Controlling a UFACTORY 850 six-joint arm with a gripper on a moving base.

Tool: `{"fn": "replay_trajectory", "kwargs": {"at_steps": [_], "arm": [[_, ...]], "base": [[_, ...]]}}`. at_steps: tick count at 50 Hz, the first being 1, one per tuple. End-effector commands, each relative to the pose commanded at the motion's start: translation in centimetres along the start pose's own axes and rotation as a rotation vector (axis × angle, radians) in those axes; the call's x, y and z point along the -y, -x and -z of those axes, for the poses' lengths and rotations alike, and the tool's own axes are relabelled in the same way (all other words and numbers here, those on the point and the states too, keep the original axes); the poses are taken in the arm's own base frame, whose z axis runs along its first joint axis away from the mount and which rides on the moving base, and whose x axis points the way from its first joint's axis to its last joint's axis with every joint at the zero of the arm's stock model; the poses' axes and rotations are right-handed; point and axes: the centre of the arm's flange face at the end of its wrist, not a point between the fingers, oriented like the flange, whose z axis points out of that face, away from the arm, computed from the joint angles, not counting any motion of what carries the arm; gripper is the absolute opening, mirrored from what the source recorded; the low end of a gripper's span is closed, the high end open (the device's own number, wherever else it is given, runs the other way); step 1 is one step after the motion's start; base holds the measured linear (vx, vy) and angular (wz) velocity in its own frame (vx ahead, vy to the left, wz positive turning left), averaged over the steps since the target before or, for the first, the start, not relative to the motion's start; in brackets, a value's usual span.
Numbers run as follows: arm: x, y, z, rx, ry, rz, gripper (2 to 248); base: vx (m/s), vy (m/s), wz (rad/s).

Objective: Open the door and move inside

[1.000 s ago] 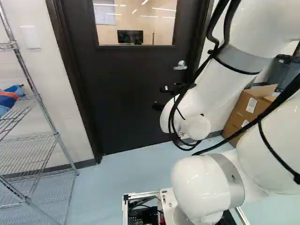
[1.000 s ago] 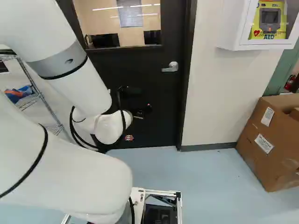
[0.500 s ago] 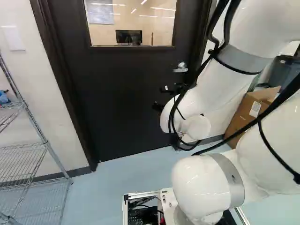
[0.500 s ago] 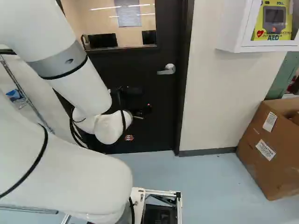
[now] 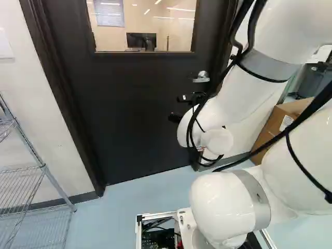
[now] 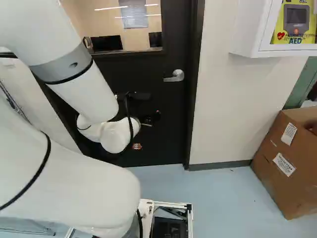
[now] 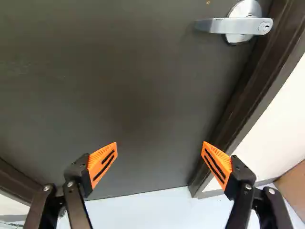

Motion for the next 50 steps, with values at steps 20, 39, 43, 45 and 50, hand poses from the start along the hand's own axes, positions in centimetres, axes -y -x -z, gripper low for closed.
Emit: {"fn": "replay_trajectory", "kwargs": {"at_steps": [20,39,43,45,50], "arm": [[0.0,0.0,0.0,0.000,0.000,0.000,247],[0.0,-1.1,0.1,-0.036,0.001,0.000,247],[-0.1,-1.6,-0.1,-0.047,0.003,-0.001,247],[-0.1,-1.9,-0.2,-0.052,0.004,-0.001,247],[-0.2,-2.5,-0.5,-0.064,0.006,-0.002,247]], "base": [[0.001,0.000,0.000],[0.000,0.000,0.000],[0.000,0.000,0.000],[0.000,0.000,0.000],[0.000,0.000,0.000]]}}
